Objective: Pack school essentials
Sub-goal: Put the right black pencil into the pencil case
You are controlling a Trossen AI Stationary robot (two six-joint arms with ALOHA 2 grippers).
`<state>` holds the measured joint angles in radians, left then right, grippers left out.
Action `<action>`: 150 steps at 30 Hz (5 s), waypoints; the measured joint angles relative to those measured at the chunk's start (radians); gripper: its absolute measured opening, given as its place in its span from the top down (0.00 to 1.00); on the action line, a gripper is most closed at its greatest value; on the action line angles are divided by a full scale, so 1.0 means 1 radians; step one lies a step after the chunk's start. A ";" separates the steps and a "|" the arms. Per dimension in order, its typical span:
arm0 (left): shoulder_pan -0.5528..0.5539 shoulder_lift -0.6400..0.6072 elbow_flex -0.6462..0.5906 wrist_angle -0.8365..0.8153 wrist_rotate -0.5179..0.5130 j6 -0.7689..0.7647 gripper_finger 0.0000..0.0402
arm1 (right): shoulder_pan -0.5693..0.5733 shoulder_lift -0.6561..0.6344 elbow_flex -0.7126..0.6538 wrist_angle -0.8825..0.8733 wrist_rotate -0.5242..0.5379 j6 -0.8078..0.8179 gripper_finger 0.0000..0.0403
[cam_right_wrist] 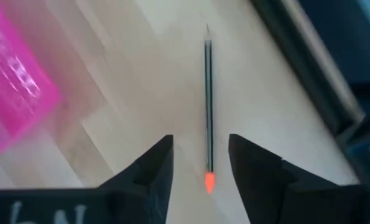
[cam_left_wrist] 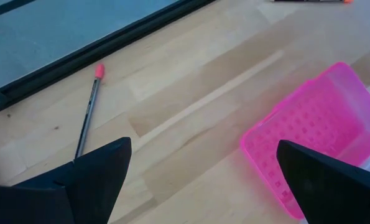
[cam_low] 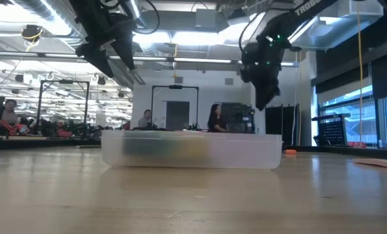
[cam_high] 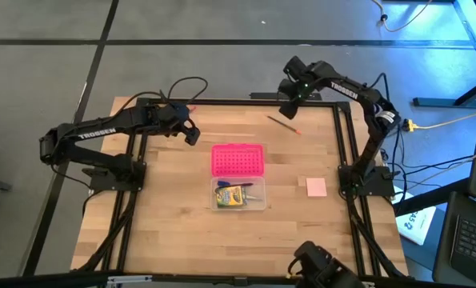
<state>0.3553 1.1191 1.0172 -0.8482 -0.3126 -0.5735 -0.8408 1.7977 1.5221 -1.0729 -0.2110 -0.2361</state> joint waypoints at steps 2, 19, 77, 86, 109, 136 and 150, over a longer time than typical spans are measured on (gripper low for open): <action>0.000 0.000 0.000 0.000 0.000 0.000 0.01 | -0.008 0.000 -0.045 0.007 0.000 -0.011 0.60; 0.000 0.000 0.000 0.000 -0.001 0.002 0.01 | -0.020 0.002 -0.338 0.106 0.086 -0.033 0.61; 0.000 0.000 0.000 0.000 0.000 0.010 0.01 | -0.017 -0.002 -0.530 0.370 0.146 -0.164 0.94; 0.000 0.000 0.000 0.000 0.000 0.009 0.01 | 0.001 0.002 -0.505 0.331 0.152 -0.163 0.94; 0.000 0.000 0.000 0.000 0.000 0.008 0.01 | 0.187 0.003 -0.458 0.264 0.075 -0.105 0.95; 0.000 0.000 0.000 0.000 0.107 0.150 0.01 | 0.359 -0.001 -0.055 0.044 0.168 -0.058 0.94; -0.073 -0.001 0.000 0.000 0.255 0.322 0.01 | 0.677 -0.001 -0.037 0.019 0.165 0.223 0.94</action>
<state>0.2828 1.1176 1.0168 -0.8486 -0.0572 -0.2516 -0.1635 1.7969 1.4853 -1.0540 -0.0461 -0.0131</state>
